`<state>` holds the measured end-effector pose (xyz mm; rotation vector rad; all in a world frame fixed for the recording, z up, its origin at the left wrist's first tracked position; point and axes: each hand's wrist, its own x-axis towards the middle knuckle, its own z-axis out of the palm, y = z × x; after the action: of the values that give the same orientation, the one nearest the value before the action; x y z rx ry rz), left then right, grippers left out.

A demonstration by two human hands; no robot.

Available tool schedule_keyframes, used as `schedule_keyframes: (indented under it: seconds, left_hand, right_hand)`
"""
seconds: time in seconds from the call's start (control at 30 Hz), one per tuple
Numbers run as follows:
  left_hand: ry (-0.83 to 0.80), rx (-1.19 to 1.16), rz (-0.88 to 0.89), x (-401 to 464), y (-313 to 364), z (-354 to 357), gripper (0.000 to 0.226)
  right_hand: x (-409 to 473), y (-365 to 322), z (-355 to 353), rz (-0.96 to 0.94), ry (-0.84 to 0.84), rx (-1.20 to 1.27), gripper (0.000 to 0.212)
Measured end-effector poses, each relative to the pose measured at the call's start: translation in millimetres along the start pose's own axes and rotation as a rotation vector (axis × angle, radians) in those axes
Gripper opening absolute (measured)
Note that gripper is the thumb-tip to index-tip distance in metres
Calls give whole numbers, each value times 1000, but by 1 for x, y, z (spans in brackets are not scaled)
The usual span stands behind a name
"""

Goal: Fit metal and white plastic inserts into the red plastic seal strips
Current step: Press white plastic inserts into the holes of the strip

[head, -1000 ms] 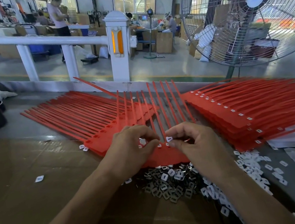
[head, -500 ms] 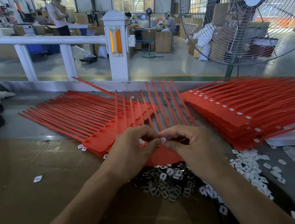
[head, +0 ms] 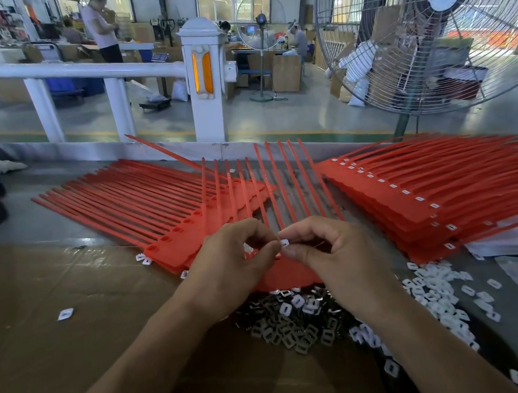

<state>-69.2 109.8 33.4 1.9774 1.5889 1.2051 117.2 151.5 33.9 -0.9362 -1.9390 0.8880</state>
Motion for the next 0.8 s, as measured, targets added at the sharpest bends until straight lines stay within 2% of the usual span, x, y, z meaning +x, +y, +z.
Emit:
schedule_keyframes:
  seconds: [0.1, 0.2, 0.33, 0.43, 0.67, 0.8]
  left_hand:
    - [-4, 156, 23, 1, -4, -5, 7]
    - [-125, 383, 3, 3, -13, -16, 22]
    - [-337, 420, -37, 4, -22, -29, 52]
    - [-420, 450, -44, 4, -25, -31, 66]
    - [-389, 432, -15, 4, -26, -28, 56]
    - [-345, 416, 17, 4, -26, -25, 57]
  right_hand:
    - [3, 4, -6, 53, 59, -59, 13]
    - [5, 10, -19, 125, 91, -118, 9]
    - [5, 15, -33, 228, 73, -118, 8]
    - [5, 17, -36, 274, 42, -95, 10]
    - [4, 14, -37, 299, -11, -74, 8]
    - [4, 13, -38, 276, 23, -38, 7]
